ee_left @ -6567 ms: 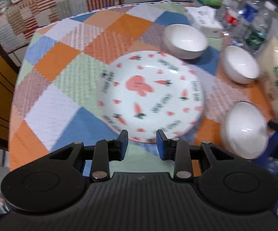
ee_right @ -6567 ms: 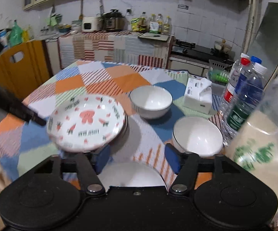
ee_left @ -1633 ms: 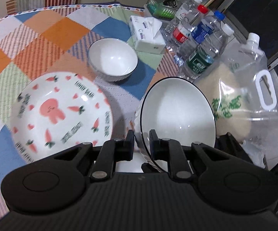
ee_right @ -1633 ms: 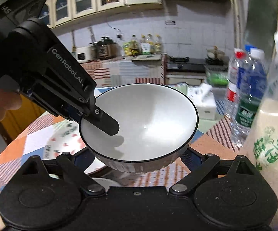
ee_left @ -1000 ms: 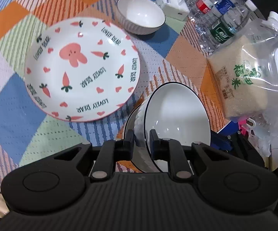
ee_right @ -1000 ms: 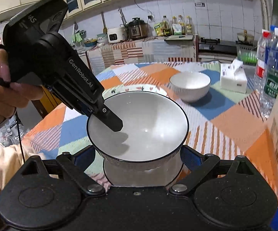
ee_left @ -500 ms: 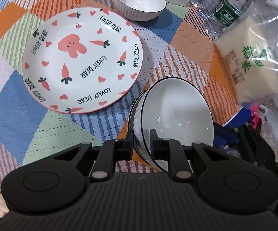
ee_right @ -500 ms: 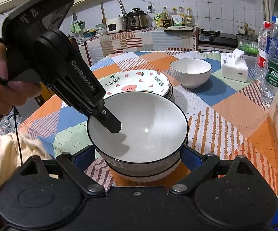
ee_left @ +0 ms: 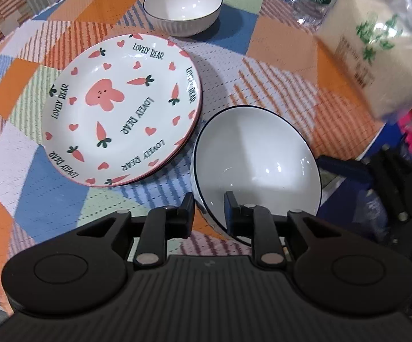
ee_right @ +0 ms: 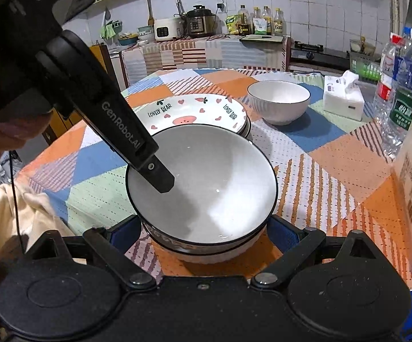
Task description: Organize plates and bowls
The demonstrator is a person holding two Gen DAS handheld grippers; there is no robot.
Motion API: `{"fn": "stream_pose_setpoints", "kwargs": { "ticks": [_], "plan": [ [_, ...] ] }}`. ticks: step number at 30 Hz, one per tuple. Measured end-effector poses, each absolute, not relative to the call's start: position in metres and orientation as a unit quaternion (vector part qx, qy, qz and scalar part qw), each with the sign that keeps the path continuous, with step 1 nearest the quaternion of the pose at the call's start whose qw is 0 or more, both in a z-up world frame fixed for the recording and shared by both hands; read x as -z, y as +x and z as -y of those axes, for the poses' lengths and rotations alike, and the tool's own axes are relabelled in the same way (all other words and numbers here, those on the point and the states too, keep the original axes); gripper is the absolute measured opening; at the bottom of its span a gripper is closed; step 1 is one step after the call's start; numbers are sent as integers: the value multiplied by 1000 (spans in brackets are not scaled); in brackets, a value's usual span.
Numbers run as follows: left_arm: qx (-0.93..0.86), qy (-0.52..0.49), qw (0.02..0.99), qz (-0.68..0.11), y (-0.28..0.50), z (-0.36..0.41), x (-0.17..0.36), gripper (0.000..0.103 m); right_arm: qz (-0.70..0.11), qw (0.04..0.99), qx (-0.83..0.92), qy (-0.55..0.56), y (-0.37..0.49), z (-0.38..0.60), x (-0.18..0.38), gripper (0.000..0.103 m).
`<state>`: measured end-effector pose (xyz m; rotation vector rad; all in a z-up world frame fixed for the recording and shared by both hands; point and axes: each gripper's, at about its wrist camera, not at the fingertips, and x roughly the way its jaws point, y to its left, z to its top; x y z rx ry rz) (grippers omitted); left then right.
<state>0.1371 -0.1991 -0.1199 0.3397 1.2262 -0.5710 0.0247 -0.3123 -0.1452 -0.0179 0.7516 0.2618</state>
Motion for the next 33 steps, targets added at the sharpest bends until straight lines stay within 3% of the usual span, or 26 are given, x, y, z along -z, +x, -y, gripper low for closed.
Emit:
{"fn": "stream_pose_setpoints", "kwargs": {
  "ticks": [9,17,29,31,33],
  "plan": [
    [274,177,768,-551,133,200,124,23,-364,922,-129,-33,23,309,145,97],
    [302,94,769,-556,157,172,104,29,-362,920,-146,-41,20,317,125,96],
    [301,6,788,-537,216,140,74,30,-309,934,-171,-58,51,333,71,96],
    [298,5,796,-527,227,140,71,34,-301,939,-158,-62,63,337,64,96],
    [288,1,808,-515,239,141,68,48,-293,943,-142,-63,80,342,57,96]
  ]
}}
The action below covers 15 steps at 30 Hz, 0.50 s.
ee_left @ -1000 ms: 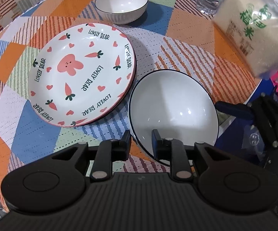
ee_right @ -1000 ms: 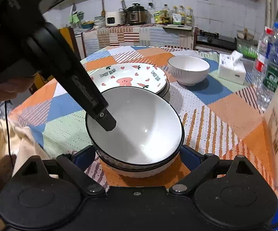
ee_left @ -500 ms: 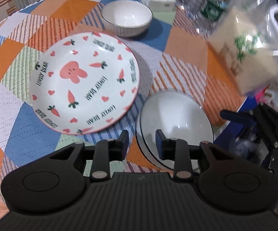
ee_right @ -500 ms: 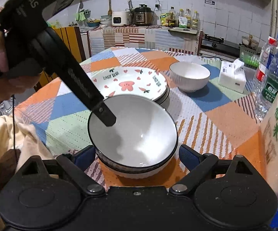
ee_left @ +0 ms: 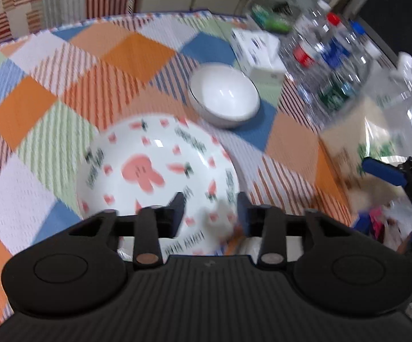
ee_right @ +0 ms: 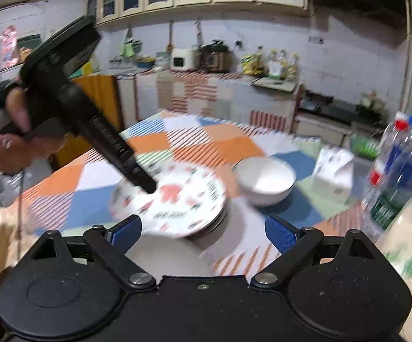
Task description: Organize plates and bowls
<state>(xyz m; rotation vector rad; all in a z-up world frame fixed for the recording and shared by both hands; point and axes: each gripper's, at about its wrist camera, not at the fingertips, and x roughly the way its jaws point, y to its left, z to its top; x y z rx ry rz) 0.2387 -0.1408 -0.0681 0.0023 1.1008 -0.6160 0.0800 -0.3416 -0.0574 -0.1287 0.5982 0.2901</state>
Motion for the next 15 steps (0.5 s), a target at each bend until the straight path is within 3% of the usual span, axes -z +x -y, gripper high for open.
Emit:
{"fn": "stream_pose_setpoints", "kwargs": {
  "ticks": [2,4,15],
  "plan": [
    [280,5,821,-498,251,144,70,55,-289,947,-130,-53,97,348,54,96],
    [276,26,823,-496,262,151,74,55,-298,946,-124,-30,118,356,53,94],
    [268,22,830,-488,331,182,102,55,-422,887,-49,183,247,408,97,68]
  ]
}}
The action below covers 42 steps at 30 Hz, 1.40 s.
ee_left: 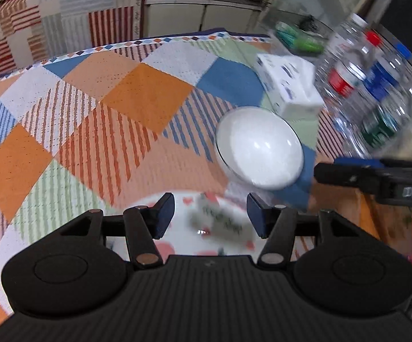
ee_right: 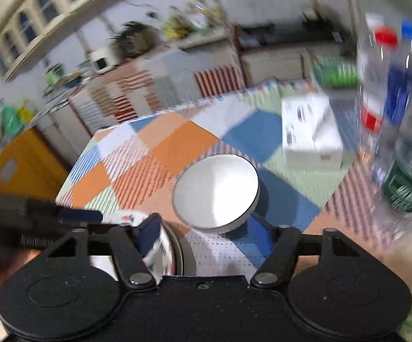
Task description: Organize plates and bowls
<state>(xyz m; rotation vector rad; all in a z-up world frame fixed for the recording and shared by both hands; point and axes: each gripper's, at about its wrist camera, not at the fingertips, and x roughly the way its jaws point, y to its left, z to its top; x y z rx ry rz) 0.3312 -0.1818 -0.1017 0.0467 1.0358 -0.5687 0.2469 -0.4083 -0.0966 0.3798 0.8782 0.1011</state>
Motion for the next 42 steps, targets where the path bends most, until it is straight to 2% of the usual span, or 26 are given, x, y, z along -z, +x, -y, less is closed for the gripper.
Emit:
{"fn": "stream_pose_setpoints", "kwargs": {
  "ticks": [3,8,11,15,17,20,23,25,27,32,35,42],
  "plan": [
    [257,-11,834,-488,353,185,111,55,-451,868,-11,207,271,413,117,66],
    [248,-15,839,-484,376,200,129,53,-472,849,25,237,297,422,145,48],
    [238,5,847,-476,381,211,139,51,-476,846,27,241,303,420,157,44],
    [246,-5,837,-489,388,219,150,40,-478,847,39,231,306,415,168,32],
    [250,-3,832,-495,387,223,154,34,-479,849,42,217,308,415,172,23],
    [256,-18,824,-505,387,227,160,23,-474,852,39,218,310,419,175,20],
    [251,-6,820,-515,384,234,162,22,-474,850,41,224,311,423,177,15],
    [245,4,819,-519,383,237,162,22,-471,851,40,227,312,424,178,14],
    [250,-12,813,-525,382,237,162,11,-473,850,49,226,312,424,178,11],
    [247,7,822,-513,369,234,144,11,-480,844,48,234,314,421,170,12],
    [260,-22,812,-522,363,218,131,11,-473,849,27,232,302,419,157,13],
    [282,-47,806,-518,321,185,91,11,-444,841,2,307,245,413,130,16]
  ]
}}
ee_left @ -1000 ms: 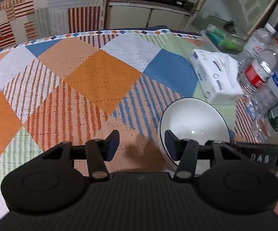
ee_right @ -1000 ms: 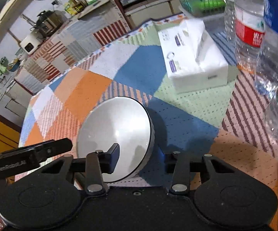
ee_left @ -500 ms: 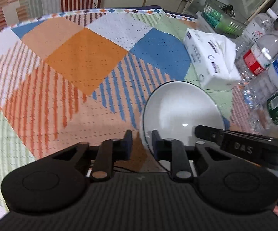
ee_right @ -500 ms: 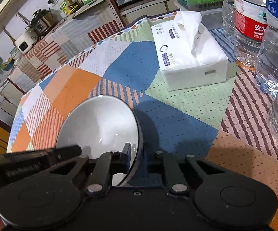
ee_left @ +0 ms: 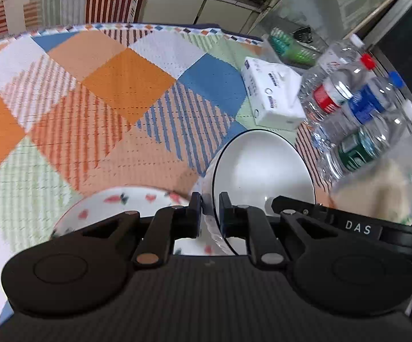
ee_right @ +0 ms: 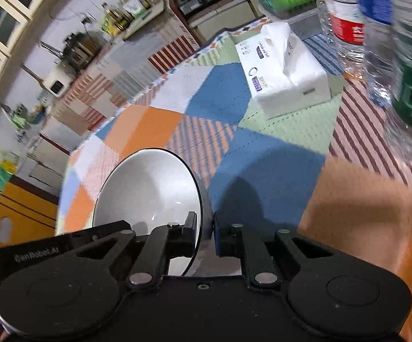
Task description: Organize plates and bowls
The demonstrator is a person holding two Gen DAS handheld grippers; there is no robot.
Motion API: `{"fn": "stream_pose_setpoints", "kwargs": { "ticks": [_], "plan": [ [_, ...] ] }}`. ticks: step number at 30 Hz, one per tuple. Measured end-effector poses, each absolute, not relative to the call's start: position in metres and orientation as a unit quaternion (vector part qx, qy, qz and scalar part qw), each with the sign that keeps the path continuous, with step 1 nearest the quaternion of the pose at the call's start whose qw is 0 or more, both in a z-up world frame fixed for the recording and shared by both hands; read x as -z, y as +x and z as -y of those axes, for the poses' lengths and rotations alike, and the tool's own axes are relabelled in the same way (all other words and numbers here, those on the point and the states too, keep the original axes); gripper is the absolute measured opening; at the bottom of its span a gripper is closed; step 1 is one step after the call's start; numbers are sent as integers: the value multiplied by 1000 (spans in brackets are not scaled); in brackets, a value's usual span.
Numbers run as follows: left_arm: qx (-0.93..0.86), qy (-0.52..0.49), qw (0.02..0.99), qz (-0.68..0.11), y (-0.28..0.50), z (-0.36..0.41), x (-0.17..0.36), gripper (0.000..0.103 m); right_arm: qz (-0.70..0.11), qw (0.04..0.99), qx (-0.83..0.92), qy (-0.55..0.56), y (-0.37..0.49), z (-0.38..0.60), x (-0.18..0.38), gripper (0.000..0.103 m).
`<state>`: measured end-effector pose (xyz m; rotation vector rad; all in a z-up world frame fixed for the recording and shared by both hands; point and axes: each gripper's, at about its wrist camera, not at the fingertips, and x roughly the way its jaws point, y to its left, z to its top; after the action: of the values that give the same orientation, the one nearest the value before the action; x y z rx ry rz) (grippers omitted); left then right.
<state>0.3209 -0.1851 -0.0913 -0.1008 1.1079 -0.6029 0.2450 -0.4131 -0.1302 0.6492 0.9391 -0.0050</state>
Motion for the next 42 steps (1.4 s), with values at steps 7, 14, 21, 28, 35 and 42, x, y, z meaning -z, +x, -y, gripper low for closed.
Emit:
{"fn": "stream_pose_setpoints", "kwargs": {
  "ticks": [7,14,21,28,35,42],
  "plan": [
    [302,-9,797,-523,273,169,59,11,-421,853,-30,307,191,394,99,17],
    [304,19,783,-543,222,161,51,11,-418,859,-39,293,140,380,86,17],
    [300,52,746,-592,189,165,65,11,-445,850,-39,280,97,367,97,17],
    [298,64,735,-606,173,170,75,11,-462,852,-26,243,81,358,103,17],
    [297,81,724,-617,166,175,83,11,-479,863,-7,160,75,336,101,17],
    [286,88,711,-636,165,183,93,11,-475,878,13,54,73,315,96,16]
  ]
}}
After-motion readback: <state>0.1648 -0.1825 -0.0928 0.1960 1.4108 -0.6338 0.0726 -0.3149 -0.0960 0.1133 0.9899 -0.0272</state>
